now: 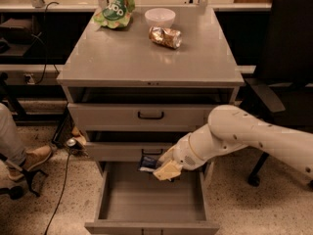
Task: Place rxbar blueberry into bottom drawer
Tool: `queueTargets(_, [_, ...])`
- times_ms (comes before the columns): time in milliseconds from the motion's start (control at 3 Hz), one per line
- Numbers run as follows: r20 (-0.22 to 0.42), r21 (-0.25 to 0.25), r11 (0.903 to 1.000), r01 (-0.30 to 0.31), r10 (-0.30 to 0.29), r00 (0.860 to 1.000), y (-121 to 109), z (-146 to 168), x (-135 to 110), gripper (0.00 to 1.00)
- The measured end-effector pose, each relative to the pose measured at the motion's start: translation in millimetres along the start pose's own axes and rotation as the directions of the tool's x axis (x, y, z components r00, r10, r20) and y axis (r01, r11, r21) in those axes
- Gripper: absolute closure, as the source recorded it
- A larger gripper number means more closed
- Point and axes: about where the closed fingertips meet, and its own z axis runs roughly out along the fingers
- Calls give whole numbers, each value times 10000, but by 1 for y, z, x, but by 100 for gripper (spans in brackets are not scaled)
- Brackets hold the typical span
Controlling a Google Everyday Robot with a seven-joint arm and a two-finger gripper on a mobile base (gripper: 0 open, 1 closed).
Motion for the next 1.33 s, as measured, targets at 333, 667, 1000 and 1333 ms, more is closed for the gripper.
queueTargets(333, [350,-115,9963,-856,859,9957,0,42,47,100])
queueTargets(667, [770,-261,9865,-1618,1634,9835,-15,98,91,100])
queueTargets(1000, [1550,-293,9764,-2140,2160,9640,-44,150,116,100])
queueTargets(1333, [1663,-759,9645,-2529,2624,9505,-39,180,133,100])
